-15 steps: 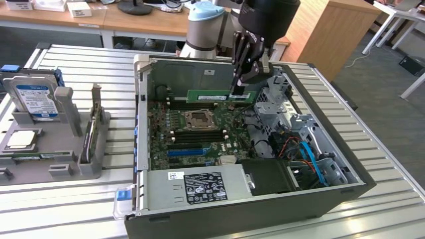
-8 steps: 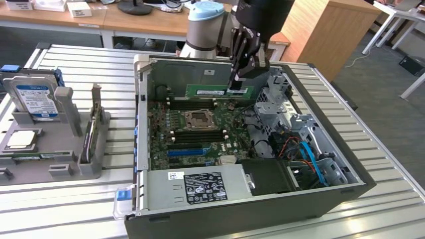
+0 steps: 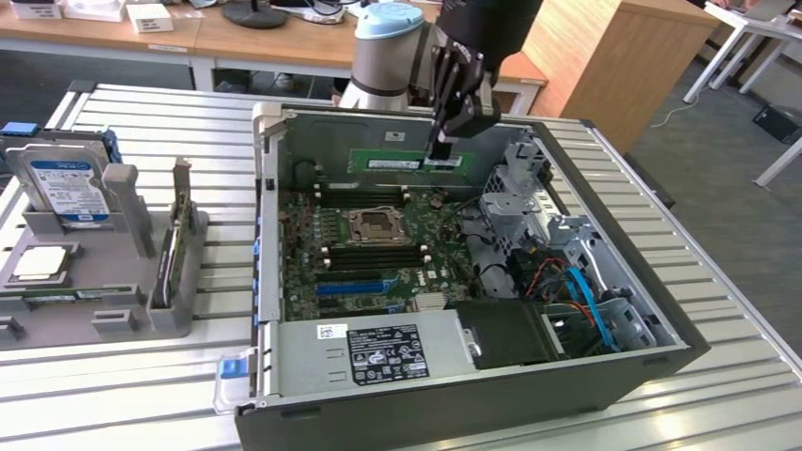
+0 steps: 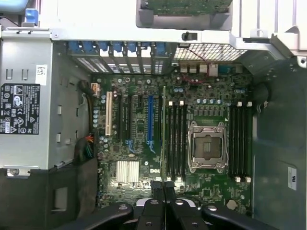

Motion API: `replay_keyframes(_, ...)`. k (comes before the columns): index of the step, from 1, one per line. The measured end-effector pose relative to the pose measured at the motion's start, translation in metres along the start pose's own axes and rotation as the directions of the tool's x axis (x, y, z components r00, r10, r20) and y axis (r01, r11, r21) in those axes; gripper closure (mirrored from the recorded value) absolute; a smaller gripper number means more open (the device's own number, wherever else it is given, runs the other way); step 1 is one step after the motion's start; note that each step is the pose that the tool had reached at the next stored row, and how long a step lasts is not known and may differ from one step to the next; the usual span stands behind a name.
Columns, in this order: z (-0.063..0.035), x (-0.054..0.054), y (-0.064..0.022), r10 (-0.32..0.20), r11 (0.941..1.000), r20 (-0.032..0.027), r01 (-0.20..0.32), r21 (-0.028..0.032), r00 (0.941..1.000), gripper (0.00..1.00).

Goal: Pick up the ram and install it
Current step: 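Pick up the ram and move it above insertion slot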

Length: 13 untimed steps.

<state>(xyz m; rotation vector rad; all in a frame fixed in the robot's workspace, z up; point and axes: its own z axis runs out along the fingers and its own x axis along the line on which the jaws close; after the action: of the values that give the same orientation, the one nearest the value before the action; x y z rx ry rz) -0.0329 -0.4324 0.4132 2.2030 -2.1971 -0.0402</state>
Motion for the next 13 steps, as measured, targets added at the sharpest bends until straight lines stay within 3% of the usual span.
replay_keyframes(13,0.0006,-0.024,-0.0001,0.0,1.0,0.0044,0.0,0.0001,1.0,0.89)
